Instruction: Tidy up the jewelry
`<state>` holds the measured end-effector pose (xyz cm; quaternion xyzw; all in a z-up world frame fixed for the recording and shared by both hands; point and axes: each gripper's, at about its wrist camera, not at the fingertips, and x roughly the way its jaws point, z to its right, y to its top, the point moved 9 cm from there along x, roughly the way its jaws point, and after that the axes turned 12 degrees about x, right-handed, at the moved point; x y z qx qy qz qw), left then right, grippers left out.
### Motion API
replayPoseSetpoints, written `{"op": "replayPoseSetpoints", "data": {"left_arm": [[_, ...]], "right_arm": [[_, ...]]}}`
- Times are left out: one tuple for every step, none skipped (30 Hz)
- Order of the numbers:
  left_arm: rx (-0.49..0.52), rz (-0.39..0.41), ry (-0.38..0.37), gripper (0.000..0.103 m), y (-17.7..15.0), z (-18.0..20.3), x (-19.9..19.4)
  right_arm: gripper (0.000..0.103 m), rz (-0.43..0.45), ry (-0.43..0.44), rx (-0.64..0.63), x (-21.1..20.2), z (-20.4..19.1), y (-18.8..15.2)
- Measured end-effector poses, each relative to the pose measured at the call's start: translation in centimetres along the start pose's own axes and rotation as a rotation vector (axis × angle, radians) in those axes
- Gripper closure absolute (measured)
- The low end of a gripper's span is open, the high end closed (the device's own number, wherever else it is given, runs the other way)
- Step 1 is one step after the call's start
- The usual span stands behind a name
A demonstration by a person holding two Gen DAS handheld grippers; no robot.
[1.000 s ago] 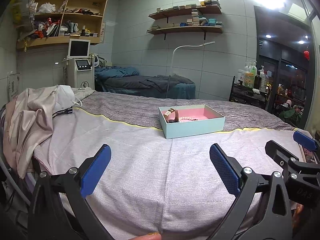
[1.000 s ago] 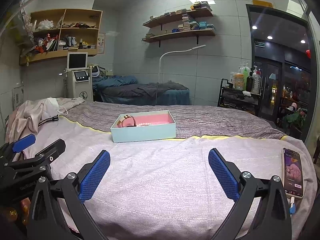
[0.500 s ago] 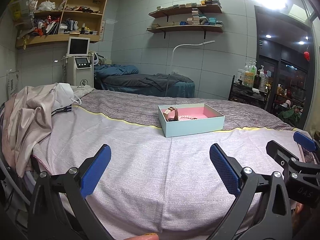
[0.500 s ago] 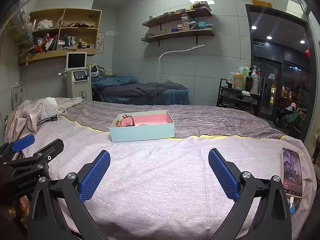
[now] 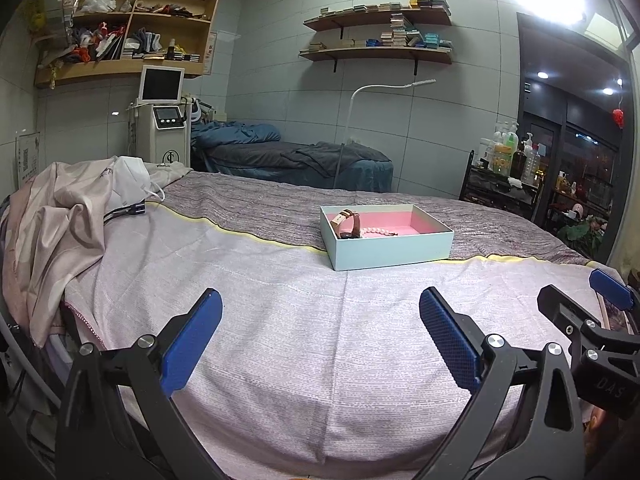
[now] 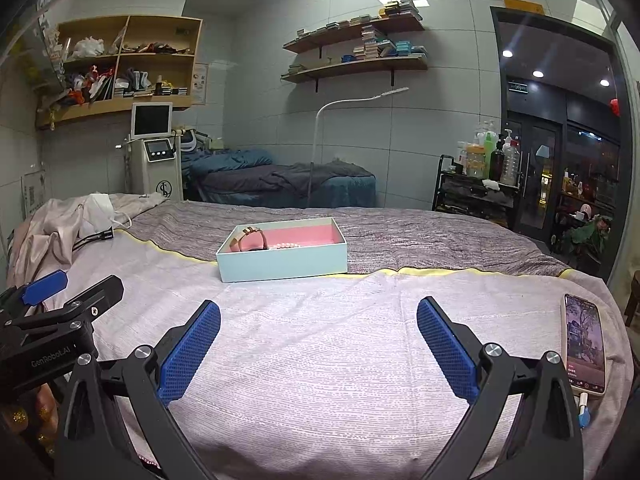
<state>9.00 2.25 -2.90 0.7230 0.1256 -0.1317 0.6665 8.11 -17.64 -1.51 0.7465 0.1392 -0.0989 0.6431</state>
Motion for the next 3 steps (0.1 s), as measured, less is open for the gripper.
{"op": "replayPoseSetpoints", "data": {"left_arm": [[-0.001, -0.003, -0.002, 0.006, -0.06, 0.0, 0.03], [-0.002, -0.005, -0.002, 0.006, -0.08, 0.01, 0.06], [-0.002, -0.005, -0.003, 0.006, -0.12, -0.01, 0.06]], "right_arm": [[0.006, 0.0, 0.0, 0.0, 0.01, 0.03, -0.01], [0.006, 0.0, 0.0, 0.0, -0.04, -0.01, -0.06], [0.006, 0.0, 0.0, 0.0, -0.03, -0.01, -0.06]]}}
